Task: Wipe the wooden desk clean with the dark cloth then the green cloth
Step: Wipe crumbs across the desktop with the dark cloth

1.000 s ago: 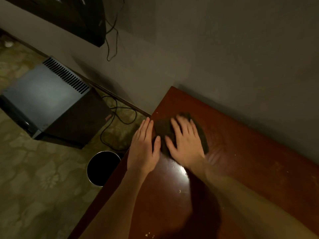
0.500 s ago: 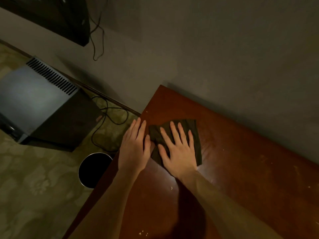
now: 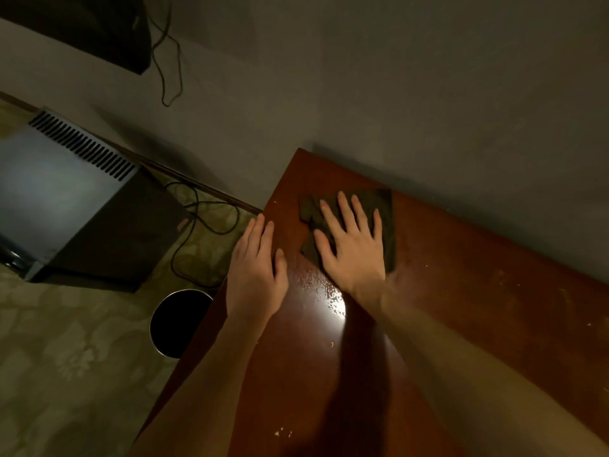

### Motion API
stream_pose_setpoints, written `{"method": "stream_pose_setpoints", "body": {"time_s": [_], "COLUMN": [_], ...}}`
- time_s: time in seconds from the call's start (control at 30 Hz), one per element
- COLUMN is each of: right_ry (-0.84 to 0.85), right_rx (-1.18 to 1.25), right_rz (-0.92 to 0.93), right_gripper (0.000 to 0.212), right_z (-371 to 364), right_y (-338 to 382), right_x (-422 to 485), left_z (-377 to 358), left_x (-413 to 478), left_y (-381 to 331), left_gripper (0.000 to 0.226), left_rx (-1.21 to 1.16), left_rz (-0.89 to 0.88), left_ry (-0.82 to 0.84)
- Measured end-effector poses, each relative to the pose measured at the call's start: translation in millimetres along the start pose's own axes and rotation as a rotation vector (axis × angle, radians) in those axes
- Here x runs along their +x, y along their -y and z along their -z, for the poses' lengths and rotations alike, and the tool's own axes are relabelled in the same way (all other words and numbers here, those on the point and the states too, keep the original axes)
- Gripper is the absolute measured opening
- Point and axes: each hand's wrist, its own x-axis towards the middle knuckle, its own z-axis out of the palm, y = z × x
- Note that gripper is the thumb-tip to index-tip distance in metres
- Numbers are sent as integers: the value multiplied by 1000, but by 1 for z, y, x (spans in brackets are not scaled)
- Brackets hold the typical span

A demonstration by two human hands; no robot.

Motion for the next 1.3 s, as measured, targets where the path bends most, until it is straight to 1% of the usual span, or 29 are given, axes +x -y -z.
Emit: {"method": "stream_pose_setpoints", "body": {"time_s": [0.1,0.2,0.3,0.47,0.57,0.73,0.83,0.9,1.0,1.1,1.2,1.3], "right_ry": [38,88,88,22,22,21,48,60,28,-21,-35,-18], "right_rx": [-11,-26,-54,-49,-48,-26,-42,-33,-25,9,42,23], "right_rz": [31,54,67,60,38,27,24,14,-14,-14,14,63], "right_gripper": [60,61,62,60,61,60,59,59,59,59,60,62], "right_z": [0,0,1,0,1,1,-2,-3,0,4,5,3], "right_y": [1,-5,-10,-27,-27,-21,-19,-21,-22,-24,-29,-30], "right_x": [-62,-77,-51,14,25,-31,-83,-94,-70,-20,31,55], "left_z": [0,3,2,-1,-4,0,4,7,10,10,8,7], "left_x": [-1,0,0,-1,0,0,-2,0,0,0,1,2], "left_y": [0,-2,-1,1,3,0,-4,-6,-9,-10,-8,-7], "left_gripper": [50,50,50,51,50,50,50,51,54,57,57,57], "left_rx": [-13,-24,-23,-11,-1,-21,-26,-21,3,31,36,28], "left_rz": [-20,-14,-14,-25,-41,-42,-19,-5,37,84,100,101], "left_ry": [-26,-23,-10,-31,-34,-36,-9,11,45,75,71,66]}}
